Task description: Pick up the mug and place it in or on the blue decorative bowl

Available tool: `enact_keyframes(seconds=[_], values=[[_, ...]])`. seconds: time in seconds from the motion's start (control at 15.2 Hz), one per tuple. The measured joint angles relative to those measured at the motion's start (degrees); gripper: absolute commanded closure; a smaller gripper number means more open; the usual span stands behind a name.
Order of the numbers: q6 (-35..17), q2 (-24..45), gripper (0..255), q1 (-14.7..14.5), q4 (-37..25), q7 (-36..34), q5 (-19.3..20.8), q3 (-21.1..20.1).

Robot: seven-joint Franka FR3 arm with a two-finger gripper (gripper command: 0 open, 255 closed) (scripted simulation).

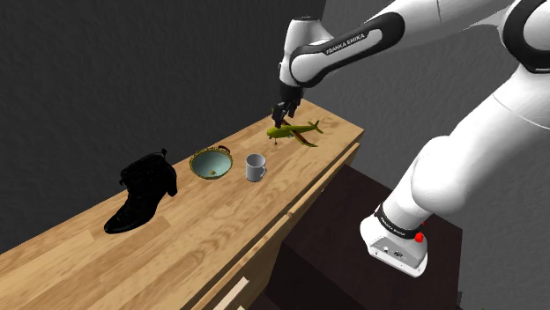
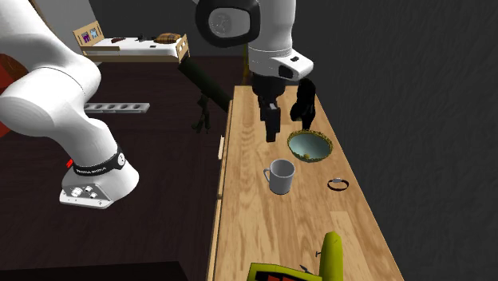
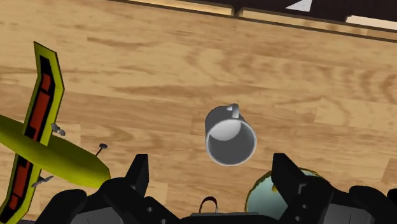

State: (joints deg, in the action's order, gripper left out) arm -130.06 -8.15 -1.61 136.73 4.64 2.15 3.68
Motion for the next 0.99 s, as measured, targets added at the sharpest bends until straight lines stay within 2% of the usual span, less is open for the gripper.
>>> enact_keyframes(seconds=[0.59,0.99], values=[[-9.3,19.8,0,0.0,-6.8,3.8,-5.1,-0.2],[-11.9,33.2,0,0.9,-15.0,5.9,-8.1,-1.7]])
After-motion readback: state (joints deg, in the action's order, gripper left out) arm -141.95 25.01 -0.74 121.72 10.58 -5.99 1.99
